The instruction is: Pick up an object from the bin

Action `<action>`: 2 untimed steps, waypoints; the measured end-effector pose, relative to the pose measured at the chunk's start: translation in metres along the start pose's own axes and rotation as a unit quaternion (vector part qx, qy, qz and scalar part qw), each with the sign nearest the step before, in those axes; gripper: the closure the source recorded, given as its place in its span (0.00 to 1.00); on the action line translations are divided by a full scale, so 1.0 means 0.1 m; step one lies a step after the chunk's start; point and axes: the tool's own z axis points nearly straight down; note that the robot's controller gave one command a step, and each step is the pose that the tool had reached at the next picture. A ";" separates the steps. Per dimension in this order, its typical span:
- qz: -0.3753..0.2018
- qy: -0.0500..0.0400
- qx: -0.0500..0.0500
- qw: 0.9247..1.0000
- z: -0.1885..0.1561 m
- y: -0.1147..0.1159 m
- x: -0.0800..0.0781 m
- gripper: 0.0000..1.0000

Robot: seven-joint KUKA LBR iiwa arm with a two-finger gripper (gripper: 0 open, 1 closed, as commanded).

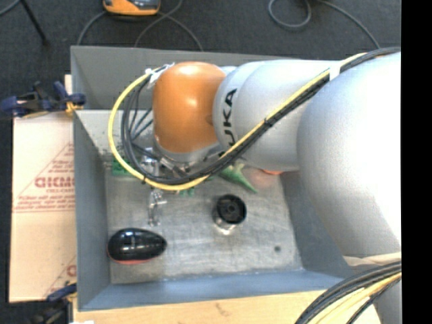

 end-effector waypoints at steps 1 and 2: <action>-0.083 -0.002 0.001 0.997 0.39 0.10 0.39 0.00; -0.126 0.002 0.001 0.992 0.67 0.38 0.54 0.00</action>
Offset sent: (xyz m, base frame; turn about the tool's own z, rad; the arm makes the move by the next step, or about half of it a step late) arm -0.0610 0.0463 -0.0797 -0.2070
